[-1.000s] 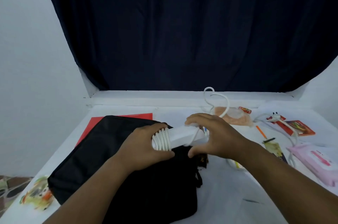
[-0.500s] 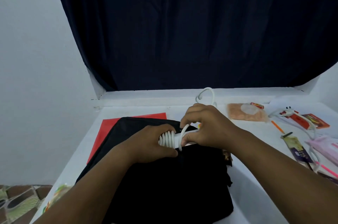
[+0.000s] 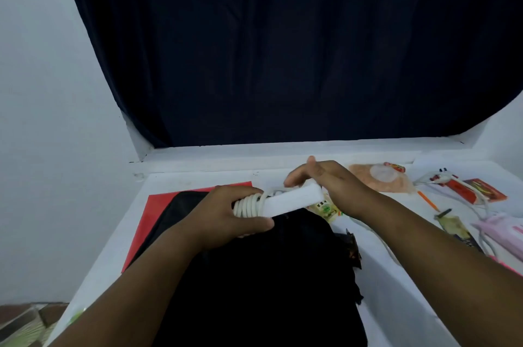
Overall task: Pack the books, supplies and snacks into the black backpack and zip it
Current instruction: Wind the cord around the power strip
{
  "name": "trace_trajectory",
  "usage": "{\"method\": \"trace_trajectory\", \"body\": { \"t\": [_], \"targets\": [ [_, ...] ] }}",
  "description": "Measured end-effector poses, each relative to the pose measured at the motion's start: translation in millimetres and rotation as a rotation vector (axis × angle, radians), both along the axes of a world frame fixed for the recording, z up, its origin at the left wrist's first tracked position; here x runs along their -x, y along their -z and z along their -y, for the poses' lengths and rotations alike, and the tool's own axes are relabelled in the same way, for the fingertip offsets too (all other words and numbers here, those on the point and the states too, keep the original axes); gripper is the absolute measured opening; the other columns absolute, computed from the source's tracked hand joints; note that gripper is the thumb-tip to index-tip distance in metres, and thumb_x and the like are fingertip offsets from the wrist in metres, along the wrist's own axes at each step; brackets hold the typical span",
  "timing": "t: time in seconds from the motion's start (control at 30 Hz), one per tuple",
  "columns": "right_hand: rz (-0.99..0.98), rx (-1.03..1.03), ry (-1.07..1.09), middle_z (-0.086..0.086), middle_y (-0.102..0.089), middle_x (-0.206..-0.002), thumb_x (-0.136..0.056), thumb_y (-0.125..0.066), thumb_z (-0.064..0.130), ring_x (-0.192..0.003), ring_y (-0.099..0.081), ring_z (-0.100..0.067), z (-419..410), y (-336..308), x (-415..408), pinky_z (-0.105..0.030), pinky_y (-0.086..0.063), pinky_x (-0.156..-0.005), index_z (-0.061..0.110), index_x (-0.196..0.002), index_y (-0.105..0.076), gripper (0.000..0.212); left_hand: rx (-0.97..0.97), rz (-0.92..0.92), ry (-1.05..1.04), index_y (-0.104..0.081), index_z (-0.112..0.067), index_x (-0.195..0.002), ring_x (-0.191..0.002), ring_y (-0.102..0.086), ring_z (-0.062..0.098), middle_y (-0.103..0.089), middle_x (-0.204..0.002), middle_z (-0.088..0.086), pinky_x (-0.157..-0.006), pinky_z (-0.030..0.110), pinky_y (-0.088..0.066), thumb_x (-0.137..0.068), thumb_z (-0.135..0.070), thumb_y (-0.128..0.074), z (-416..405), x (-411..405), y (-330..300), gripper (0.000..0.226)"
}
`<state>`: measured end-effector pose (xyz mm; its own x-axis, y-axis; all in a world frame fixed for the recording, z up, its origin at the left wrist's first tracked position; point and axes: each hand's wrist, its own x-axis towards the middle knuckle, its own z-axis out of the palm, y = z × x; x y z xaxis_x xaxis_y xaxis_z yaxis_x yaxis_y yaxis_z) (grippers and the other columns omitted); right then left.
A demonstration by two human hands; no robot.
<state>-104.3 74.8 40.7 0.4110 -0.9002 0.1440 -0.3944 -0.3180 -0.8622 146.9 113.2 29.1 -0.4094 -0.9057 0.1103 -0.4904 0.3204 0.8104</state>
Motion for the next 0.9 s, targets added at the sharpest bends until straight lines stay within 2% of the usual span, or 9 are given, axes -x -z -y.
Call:
{"method": "trace_trajectory", "body": {
  "t": [0.07,0.13,0.2,0.3,0.4,0.47,0.63,0.8,0.9],
  "targets": [
    [-0.031,-0.082,0.024,0.009,-0.070,-0.113,-0.075,-0.015,0.093,-0.114,-0.060,-0.014,18,11,15,-0.042,-0.042,-0.105,0.032,-0.103,-0.075,0.090,-0.010,-0.069,-0.035,-0.073,-0.027,-0.110,-0.093,-0.069,0.017,-0.073,-0.103,-0.002,-0.079,0.043,-0.059,-0.079,-0.033,-0.085,5,4,0,0.034],
    [-0.058,-0.131,0.065,0.005,-0.064,-0.127,-0.071,-0.009,0.096,-0.125,-0.053,-0.016,31,24,25,-0.045,-0.037,-0.110,0.033,-0.116,-0.069,0.097,-0.014,-0.118,-0.060,-0.072,-0.027,-0.111,-0.093,-0.070,0.017,-0.073,-0.102,-0.001,-0.075,0.037,-0.058,-0.079,-0.036,-0.085,10,12,1,0.036],
    [-0.058,-0.109,0.098,0.005,-0.059,-0.134,-0.070,-0.008,0.097,-0.129,-0.050,-0.011,38,31,34,-0.040,-0.035,-0.112,0.033,-0.123,-0.064,0.100,-0.043,-0.239,-0.063,-0.072,-0.025,-0.112,-0.093,-0.070,0.023,-0.073,-0.102,0.003,-0.075,0.032,-0.056,-0.078,-0.039,-0.083,14,24,2,0.039],
    [-0.019,0.027,-0.002,0.014,-0.069,-0.115,-0.084,-0.027,0.082,-0.114,-0.059,0.000,34,30,42,-0.029,-0.047,-0.095,0.040,-0.113,-0.068,0.066,-0.040,-0.399,-0.108,-0.066,-0.027,-0.124,-0.100,-0.070,0.022,-0.071,-0.112,0.001,-0.079,0.030,-0.056,-0.077,-0.041,-0.078,22,44,4,0.051],
    [-0.094,0.158,-0.043,0.016,-0.070,-0.101,-0.095,-0.057,0.040,-0.096,-0.063,-0.009,36,33,51,-0.038,-0.052,-0.089,0.032,-0.111,-0.069,0.022,-0.108,-0.523,-0.107,-0.053,-0.038,-0.139,-0.100,-0.069,0.017,-0.068,-0.123,-0.003,-0.075,0.031,-0.055,-0.085,-0.037,-0.070,26,67,5,0.057],
    [-0.105,0.205,-0.033,0.015,-0.068,-0.091,-0.092,-0.065,0.024,-0.086,-0.061,-0.012,38,38,59,-0.037,-0.052,-0.084,0.029,-0.110,-0.069,0.019,-0.110,-0.550,-0.115,-0.059,-0.034,-0.134,-0.093,-0.067,0.021,-0.068,-0.115,0.007,-0.072,0.036,-0.056,-0.087,-0.038,-0.068,28,81,8,0.048],
    [-0.096,0.292,0.016,0.003,-0.069,-0.081,-0.089,-0.068,0.018,-0.073,-0.061,-0.016,46,44,75,-0.041,-0.052,-0.072,0.023,-0.100,-0.072,0.013,-0.174,-0.694,-0.313,-0.064,-0.016,-0.113,-0.080,-0.069,0.032,-0.070,-0.101,0.020,-0.060,0.036,-0.054,-0.084,-0.044,-0.065,27,96,9,0.041],
    [-0.126,0.217,-0.063,0.006,-0.067,-0.082,-0.088,-0.066,0.016,-0.084,-0.064,-0.013,52,39,82,-0.043,-0.054,-0.086,0.025,-0.084,-0.064,0.010,-0.127,-0.732,-0.344,-0.063,-0.010,-0.112,-0.078,-0.068,0.032,-0.067,-0.102,0.028,-0.057,0.035,-0.055,-0.085,-0.043,-0.062,22,109,5,0.042],
    [-0.058,0.134,-0.116,-0.004,-0.065,-0.085,-0.085,-0.067,0.009,-0.090,-0.065,-0.020,52,42,85,-0.049,-0.053,-0.089,0.015,-0.081,-0.059,0.011,-0.075,-0.771,-0.346,-0.064,-0.011,-0.112,-0.077,-0.067,0.033,-0.068,-0.100,0.026,-0.056,0.036,-0.054,-0.087,-0.040,-0.062,20,113,1,0.039]
  ]
}}
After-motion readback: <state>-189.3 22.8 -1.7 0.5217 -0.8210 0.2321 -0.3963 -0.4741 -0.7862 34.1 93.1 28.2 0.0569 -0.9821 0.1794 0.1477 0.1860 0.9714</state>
